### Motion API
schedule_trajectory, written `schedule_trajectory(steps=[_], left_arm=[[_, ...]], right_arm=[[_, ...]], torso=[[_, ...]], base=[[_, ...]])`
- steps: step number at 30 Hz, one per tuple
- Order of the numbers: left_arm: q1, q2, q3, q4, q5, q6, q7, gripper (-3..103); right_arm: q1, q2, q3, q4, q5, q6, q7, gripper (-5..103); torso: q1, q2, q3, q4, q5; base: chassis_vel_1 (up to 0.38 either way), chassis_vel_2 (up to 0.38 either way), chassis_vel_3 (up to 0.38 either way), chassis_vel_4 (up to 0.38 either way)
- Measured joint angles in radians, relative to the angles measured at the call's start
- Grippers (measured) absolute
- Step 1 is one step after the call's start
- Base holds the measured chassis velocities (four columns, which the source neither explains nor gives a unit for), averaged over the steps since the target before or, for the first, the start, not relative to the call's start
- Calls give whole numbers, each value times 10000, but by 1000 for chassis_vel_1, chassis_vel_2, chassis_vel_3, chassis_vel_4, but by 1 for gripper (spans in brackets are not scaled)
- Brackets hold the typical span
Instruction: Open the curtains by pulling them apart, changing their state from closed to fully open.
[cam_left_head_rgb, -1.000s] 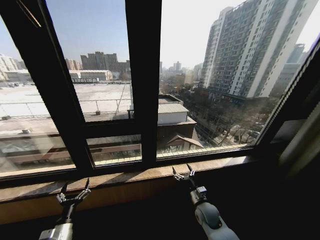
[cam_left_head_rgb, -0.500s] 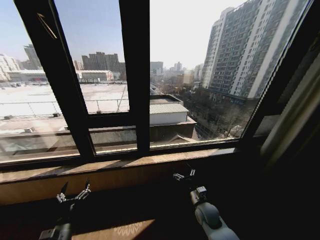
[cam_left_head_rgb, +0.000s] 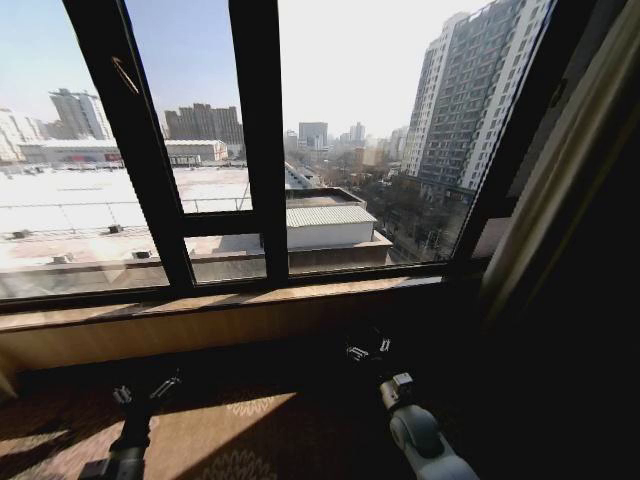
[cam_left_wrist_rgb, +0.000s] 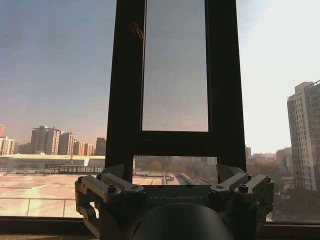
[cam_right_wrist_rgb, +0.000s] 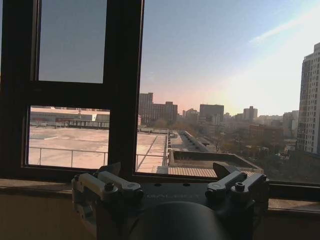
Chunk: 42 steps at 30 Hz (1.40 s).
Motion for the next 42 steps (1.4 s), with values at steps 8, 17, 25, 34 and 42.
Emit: schedule_trajectory(steps=[8,17,25,34,42], left_arm=[[-5,1,0,-3,-1,0,1,100],[-5,2,2,-3,-1,0,1,100],[-3,2,2,-3,-1,0,0,100],[-4,2,2,-1,-1,0,0,100],[-4,2,2,-1,-1,-1,0,100]], right_arm=[[0,1,1,-1,0,0,0,100],[1,1,1,-1,0,0,0,100],[1,1,1,-1,0,0,0,100],[0,1,1,0,0,0,0,100],[1,1,1,0,0,0,0,100]], torso=[[17,-10,8,-5,6],[9,-7,4,-5,-3],[8,-6,4,-4,-2],[9,-5,4,-4,-3],[9,-6,4,-3,-3]], base=[[26,9,-62,57],[2,-15,4,16],[22,-26,-19,36],[0,0,0,0],[0,0,0,0]])
